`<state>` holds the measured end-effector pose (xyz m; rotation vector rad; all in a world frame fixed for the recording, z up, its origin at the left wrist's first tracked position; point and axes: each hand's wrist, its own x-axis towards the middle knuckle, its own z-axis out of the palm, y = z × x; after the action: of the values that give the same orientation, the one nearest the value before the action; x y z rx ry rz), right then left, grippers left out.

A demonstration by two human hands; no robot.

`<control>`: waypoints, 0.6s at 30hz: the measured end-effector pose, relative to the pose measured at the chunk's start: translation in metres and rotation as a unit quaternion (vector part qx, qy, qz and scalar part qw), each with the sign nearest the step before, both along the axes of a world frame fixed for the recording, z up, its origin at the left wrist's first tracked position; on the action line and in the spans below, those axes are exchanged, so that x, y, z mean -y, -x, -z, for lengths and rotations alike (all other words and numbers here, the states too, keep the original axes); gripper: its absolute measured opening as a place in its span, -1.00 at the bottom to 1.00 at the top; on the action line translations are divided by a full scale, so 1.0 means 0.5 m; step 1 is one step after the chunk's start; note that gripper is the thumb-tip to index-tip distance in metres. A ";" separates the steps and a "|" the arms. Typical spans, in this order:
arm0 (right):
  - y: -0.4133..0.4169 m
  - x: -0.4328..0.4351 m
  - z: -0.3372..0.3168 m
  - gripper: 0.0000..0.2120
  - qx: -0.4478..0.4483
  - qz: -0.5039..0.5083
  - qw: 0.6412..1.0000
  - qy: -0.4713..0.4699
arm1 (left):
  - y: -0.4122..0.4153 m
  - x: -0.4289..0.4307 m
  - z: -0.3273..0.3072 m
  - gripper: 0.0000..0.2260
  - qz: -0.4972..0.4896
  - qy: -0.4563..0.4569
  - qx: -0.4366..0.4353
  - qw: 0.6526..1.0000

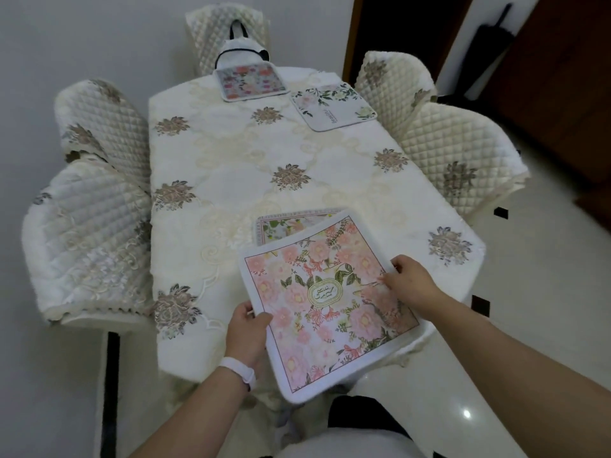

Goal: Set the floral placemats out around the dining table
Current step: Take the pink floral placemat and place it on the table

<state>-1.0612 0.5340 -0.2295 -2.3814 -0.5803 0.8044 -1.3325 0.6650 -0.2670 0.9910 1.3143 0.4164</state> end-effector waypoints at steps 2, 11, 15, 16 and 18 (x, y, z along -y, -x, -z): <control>0.020 0.030 -0.005 -0.87 0.008 0.018 1.000 0.000 | 0.002 0.007 0.002 -0.80 0.013 0.001 0.004 1.000; 0.034 0.147 -0.048 -0.92 0.006 0.085 0.996 -0.030 | -0.031 0.063 -0.030 -0.84 0.054 0.005 0.040 0.998; 0.006 0.194 -0.059 -0.91 0.009 0.110 0.993 -0.044 | -0.071 0.093 -0.043 -0.83 0.073 -0.001 0.052 0.996; -0.003 0.206 -0.059 -0.91 0.009 0.116 0.992 -0.046 | -0.081 0.103 -0.045 -0.82 0.077 -0.003 0.052 0.996; -0.026 0.231 -0.060 -0.90 0.009 0.127 0.990 -0.054 | -0.106 0.127 -0.053 -0.82 0.085 -0.010 0.045 0.995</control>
<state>-1.0481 0.4185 -0.1993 -2.3057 -0.3102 0.6247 -1.2793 0.6016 -0.2407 1.0797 1.1374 0.3402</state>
